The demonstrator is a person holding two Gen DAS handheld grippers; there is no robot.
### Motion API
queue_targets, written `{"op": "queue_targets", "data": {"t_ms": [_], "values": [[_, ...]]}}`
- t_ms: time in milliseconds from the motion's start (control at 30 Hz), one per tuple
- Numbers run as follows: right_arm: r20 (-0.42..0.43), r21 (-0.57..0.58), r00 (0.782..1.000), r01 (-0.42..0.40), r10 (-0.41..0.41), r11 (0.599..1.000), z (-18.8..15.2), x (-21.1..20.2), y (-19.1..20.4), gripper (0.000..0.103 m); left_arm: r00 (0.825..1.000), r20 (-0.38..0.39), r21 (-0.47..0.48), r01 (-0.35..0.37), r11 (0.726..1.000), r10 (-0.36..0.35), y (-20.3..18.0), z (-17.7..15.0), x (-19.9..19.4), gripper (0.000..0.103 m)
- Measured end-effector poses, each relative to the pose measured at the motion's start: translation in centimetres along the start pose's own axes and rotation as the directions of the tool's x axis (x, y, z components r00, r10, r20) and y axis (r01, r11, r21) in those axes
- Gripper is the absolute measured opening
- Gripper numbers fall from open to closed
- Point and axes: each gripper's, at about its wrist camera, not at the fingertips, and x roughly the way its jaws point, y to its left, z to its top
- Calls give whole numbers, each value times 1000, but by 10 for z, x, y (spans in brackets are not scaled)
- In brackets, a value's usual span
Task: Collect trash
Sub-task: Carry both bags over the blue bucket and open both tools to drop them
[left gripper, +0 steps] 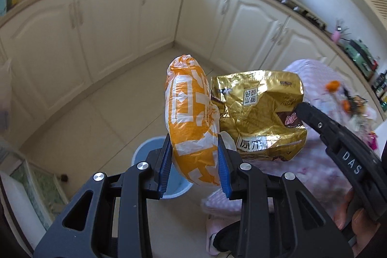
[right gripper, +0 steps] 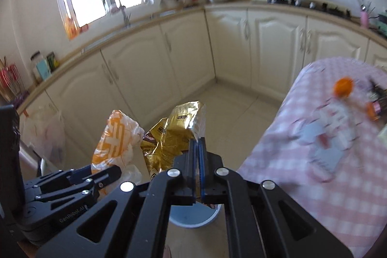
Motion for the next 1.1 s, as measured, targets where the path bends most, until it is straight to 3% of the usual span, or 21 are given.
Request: {"op": "queue_targets", "data": {"t_ms": [167, 400, 467, 500, 667, 933, 1100], "values": [[-156, -3, 988, -12, 11, 1000, -19, 90, 13, 3, 993, -107, -58, -55, 997, 48, 33, -2, 56, 32], [-274, -3, 961, -38, 35, 999, -30, 173, 28, 9, 978, -194, -92, -96, 991, 76, 58, -4, 111, 32], [-304, 5, 951, -66, 64, 998, -34, 189, 33, 30, 974, -211, -100, -102, 990, 79, 58, -3, 121, 32], [-311, -13, 949, -54, 48, 998, -35, 195, 35, 33, 973, -217, -101, -103, 989, 79, 55, -1, 125, 32], [-328, -26, 945, -14, 4, 1000, -42, 203, 28, 34, 968, -240, -97, -93, 991, 68, 66, -12, 133, 32], [-230, -55, 970, 63, -74, 997, -34, 164, 22, 40, 971, -236, -79, -65, 995, 44, 61, -11, 137, 34], [-136, -72, 986, 84, -94, 994, -19, 139, 17, 42, 981, -186, -60, -62, 996, 49, 53, 1, 121, 49]]}}
